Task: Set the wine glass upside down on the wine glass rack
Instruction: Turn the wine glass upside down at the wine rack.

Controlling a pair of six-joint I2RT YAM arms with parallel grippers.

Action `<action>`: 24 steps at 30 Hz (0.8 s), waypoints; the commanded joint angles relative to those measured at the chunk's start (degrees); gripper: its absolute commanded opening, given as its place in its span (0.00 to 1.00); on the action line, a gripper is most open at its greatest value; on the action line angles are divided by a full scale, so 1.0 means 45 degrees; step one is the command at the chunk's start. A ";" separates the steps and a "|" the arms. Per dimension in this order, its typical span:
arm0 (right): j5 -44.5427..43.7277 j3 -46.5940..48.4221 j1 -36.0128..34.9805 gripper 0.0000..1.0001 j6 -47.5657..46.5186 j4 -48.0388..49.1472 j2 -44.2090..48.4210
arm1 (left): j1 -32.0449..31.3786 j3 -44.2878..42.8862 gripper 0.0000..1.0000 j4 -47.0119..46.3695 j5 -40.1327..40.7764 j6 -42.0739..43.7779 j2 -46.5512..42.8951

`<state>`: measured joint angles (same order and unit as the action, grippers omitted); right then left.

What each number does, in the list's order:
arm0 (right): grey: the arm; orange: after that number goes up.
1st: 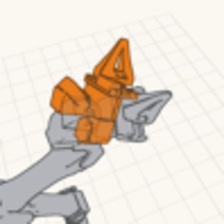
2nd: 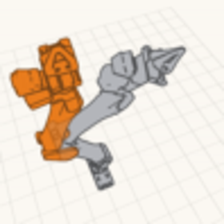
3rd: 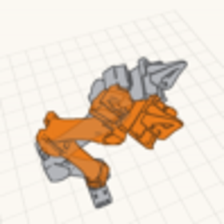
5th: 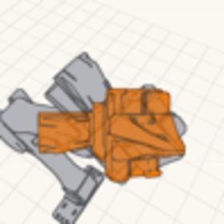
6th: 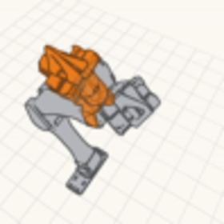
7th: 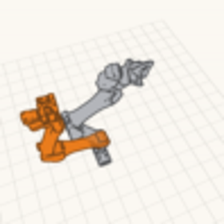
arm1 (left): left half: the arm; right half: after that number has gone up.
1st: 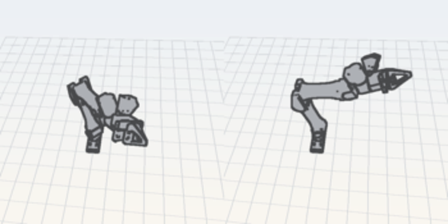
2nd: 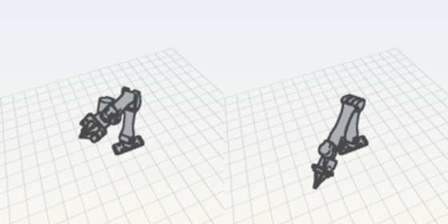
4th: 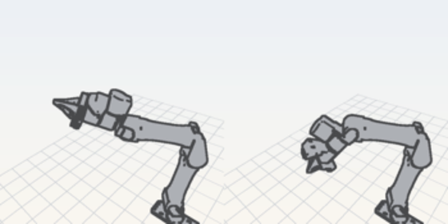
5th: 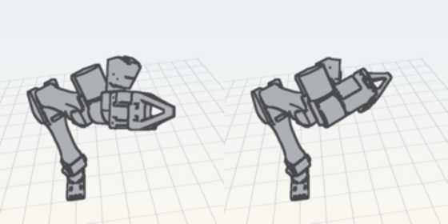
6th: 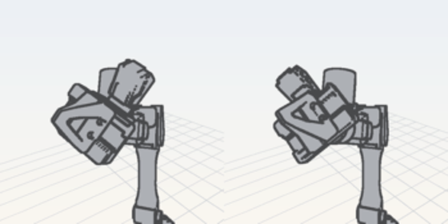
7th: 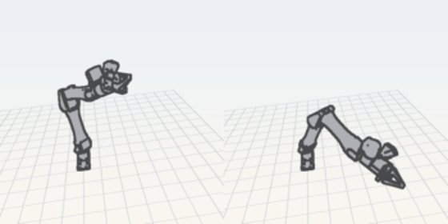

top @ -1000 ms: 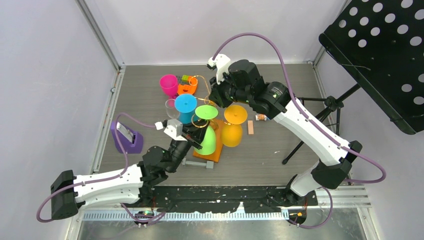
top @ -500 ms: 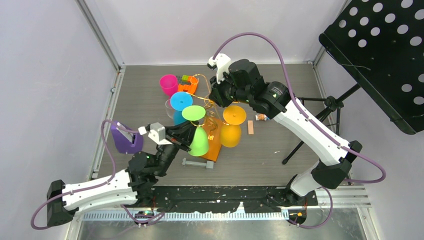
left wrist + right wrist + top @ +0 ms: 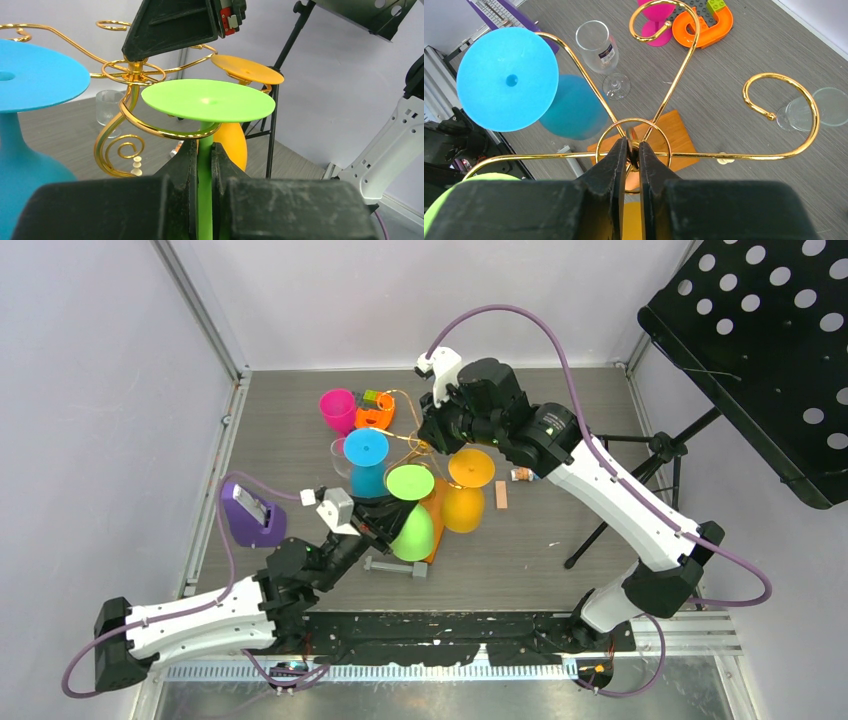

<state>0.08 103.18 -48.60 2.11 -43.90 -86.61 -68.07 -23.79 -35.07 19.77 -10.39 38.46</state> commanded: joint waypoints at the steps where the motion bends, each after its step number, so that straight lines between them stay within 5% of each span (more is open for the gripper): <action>1: 0.0099 0.0170 0.0057 0.07 0.0270 -0.0176 0.0145 | -0.0043 -0.0543 0.04 0.0850 0.0087 -0.0457 0.0398; 16: 0.0044 0.0784 0.0057 0.07 0.0115 -0.0437 0.0101 | -0.0041 -0.0720 0.59 0.3884 0.0946 -0.1341 -0.1119; 24: -0.0744 0.1060 0.0059 0.05 0.0165 -0.0664 0.0050 | -0.0043 -0.0467 0.69 0.6011 0.0384 -0.2409 -0.3148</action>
<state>-0.40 104.95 -48.51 1.65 -47.03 -86.65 -68.14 -25.06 -12.99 22.72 -18.04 28.18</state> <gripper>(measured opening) 0.169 0.684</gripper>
